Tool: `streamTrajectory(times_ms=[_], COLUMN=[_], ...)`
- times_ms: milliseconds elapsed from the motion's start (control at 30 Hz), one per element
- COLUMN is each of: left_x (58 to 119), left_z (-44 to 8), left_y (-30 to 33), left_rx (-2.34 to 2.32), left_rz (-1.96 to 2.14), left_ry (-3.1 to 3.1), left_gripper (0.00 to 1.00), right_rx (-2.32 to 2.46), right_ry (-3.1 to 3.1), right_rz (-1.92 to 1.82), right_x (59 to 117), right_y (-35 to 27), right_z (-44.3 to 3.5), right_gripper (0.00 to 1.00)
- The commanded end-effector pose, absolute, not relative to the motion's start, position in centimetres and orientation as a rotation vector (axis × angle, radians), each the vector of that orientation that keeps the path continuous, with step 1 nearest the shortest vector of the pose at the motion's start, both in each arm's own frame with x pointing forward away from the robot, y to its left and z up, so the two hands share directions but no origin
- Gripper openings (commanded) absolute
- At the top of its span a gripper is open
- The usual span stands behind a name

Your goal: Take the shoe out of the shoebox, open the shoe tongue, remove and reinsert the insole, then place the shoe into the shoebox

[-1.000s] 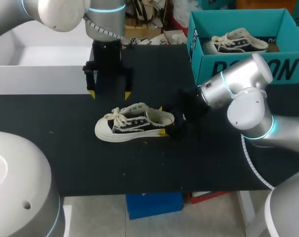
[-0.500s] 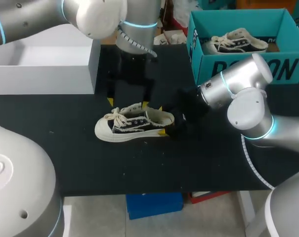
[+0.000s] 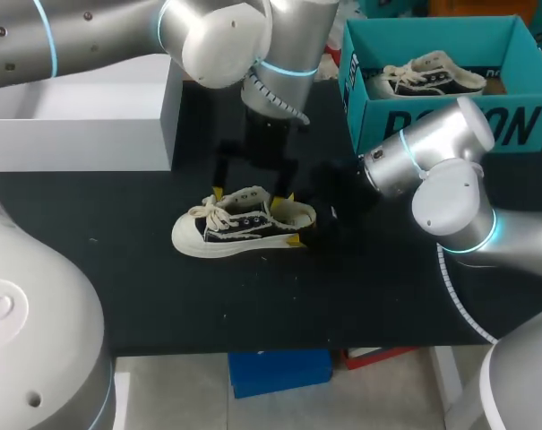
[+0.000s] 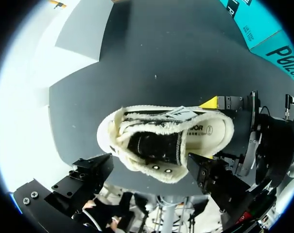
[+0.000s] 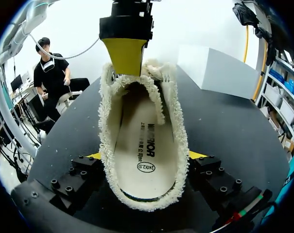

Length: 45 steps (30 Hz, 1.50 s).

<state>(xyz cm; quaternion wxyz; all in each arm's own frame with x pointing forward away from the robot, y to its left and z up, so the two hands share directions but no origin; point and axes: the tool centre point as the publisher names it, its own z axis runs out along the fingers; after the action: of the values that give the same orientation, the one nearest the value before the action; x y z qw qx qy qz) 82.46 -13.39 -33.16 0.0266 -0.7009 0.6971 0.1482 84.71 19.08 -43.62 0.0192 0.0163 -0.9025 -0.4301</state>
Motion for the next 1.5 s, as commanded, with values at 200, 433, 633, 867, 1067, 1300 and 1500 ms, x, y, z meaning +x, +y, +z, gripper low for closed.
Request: streamTrajectory(times_ms=[200, 433, 633, 867, 1067, 1300, 1500], left_x=[83.2, 83.2, 83.5, 83.6, 83.8, 84.0, 84.0], left_z=[-35.1, -35.8, -36.4, -37.2, -37.4, -37.9, -38.0], left_y=[-14.2, -14.8, -15.0, -14.5, -13.9, -13.5, -13.6], left_rx=[-2.152, -2.1, -2.073, -2.059, -2.056, -2.043, -2.03], left_rz=[0.512, 0.541, 0.561, 0.586, 0.597, 0.617, 0.627], left_ry=[2.147, 2.135, 2.109, 2.088, 2.072, 2.062, 2.07], left_gripper=[1.0, 1.0, 1.0, 1.0, 1.0, 0.75, 0.25], right_rx=[0.048, 0.048, 0.048, 0.048, 0.048, 0.048, 0.048], right_ry=[-2.801, -2.801, -2.801, -2.801, -2.801, -2.801, -2.801], right_rz=[-1.333, -1.333, -1.333, -1.333, -1.333, -1.333, -1.333], right_x=[84.7, 84.7, 84.7, 84.7, 84.7, 84.7, 84.7], right_y=[19.5, 19.5, 19.5, 19.5, 19.5, 19.5, 19.5], right_z=[-44.6, -44.6, -44.6, -44.6, -44.6, -44.6, -44.6], right_gripper=[0.0, 0.0, 0.0, 0.0, 0.0, 0.0, 0.0])
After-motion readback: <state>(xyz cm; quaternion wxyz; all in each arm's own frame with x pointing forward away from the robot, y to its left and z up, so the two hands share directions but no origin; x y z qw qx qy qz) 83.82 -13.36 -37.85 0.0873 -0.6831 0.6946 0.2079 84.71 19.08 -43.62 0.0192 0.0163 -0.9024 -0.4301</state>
